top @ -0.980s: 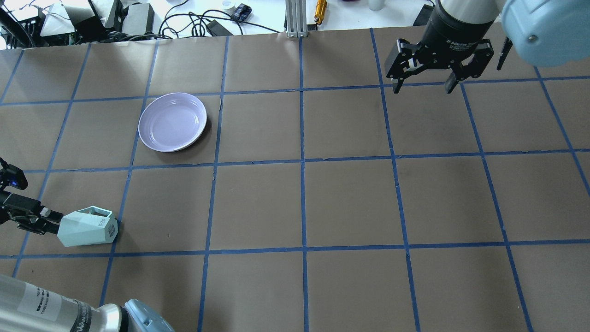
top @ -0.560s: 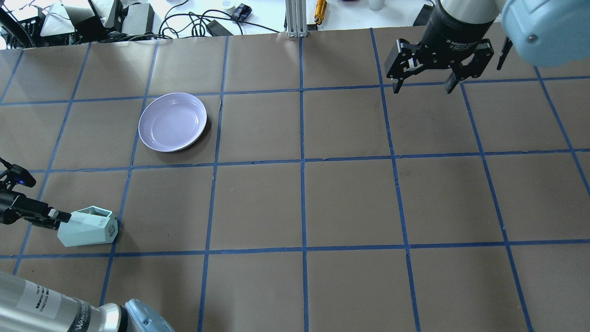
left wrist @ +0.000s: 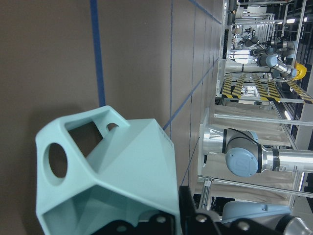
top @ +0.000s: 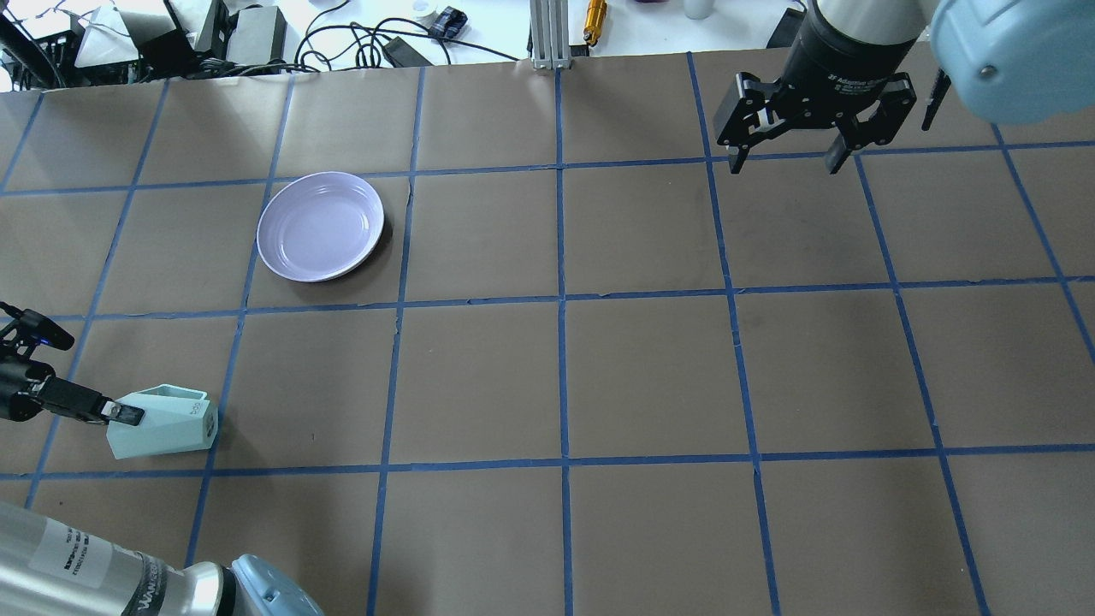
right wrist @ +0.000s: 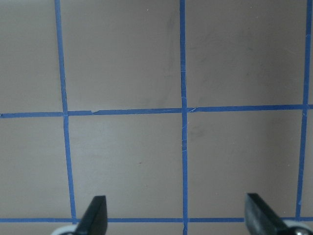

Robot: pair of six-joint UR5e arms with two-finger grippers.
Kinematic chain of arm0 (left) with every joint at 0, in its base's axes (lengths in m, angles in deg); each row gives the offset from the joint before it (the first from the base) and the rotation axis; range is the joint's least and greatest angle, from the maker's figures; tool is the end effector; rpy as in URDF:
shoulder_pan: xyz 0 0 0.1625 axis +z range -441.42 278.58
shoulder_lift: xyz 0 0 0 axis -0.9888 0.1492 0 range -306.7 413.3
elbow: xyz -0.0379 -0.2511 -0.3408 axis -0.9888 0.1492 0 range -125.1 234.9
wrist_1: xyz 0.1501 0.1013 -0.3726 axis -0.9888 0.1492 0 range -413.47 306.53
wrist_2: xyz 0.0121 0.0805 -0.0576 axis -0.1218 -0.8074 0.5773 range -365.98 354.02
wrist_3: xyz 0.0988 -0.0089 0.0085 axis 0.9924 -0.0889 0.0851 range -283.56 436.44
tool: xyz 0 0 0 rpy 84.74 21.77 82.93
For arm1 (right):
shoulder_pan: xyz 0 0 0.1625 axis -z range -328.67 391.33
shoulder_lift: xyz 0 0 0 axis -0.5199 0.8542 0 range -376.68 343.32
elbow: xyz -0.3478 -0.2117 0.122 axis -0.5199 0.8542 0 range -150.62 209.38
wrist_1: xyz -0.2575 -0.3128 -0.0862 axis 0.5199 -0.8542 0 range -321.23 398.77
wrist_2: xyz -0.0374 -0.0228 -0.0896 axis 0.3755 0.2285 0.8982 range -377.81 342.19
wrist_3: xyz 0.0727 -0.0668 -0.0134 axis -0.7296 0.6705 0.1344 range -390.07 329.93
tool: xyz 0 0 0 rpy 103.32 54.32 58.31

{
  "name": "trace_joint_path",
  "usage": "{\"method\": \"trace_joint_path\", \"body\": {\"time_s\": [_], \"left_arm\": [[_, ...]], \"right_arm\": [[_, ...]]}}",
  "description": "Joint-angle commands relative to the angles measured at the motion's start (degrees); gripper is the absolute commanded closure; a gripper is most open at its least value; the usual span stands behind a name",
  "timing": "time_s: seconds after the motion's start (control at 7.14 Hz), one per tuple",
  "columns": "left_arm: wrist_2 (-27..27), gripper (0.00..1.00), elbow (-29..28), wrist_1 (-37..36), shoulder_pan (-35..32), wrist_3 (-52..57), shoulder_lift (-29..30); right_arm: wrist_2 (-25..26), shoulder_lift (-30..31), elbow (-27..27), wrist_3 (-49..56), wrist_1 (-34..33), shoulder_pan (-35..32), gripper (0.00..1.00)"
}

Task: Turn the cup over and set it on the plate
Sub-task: 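Carry the mug over the white plate with the left gripper, rotating it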

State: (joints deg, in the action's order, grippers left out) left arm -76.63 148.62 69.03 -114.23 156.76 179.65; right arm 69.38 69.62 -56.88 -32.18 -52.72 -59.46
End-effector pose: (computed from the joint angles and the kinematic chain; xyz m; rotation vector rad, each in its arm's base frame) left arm 0.3237 -0.4065 0.1291 -0.1438 -1.8565 -0.1980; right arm 0.1454 -0.5200 0.4901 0.0346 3.0914 -0.0393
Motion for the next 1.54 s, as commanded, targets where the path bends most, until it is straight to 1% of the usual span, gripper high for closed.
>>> {"method": "trace_joint_path", "body": {"time_s": [0.0, 0.28, 0.42, 0.56, 0.84, 1.12, 1.26, 1.4], "left_arm": [[0.2, 1.00, -0.9, 2.9, -0.6, -0.8, -1.7], [-0.4, 1.00, -5.3, 4.0, -2.0, -3.7, -3.4], [-0.4, 1.00, -6.9, 3.9, -4.1, -5.6, -5.8], [-0.4, 1.00, -10.1, 3.8, -6.7, -11.6, -7.7], [0.2, 1.00, -16.5, 3.6, -14.3, -23.4, -10.2], [-0.4, 1.00, -23.7, 1.1, -22.8, -32.6, -10.2], [-0.3, 1.00, -26.3, -1.6, -26.9, -38.6, -9.1], [-1.0, 1.00, -27.2, -7.0, -31.4, -41.3, -8.7]], "right_arm": [[0.0, 0.0, 0.0, 0.0, 0.0, 0.0, 0.00], [0.0, 0.0, 0.0, 0.0, 0.0, 0.0, 0.00], [0.0, 0.0, 0.0, 0.0, 0.0, 0.0, 0.00], [0.0, 0.0, 0.0, 0.0, 0.0, 0.0, 0.00], [0.0, 0.0, 0.0, 0.0, 0.0, 0.0, 0.00], [0.0, 0.0, 0.0, 0.0, 0.0, 0.0, 0.00], [0.0, 0.0, 0.0, 0.0, 0.0, 0.0, 0.00], [0.0, 0.0, 0.0, 0.0, 0.0, 0.0, 0.00]]}}
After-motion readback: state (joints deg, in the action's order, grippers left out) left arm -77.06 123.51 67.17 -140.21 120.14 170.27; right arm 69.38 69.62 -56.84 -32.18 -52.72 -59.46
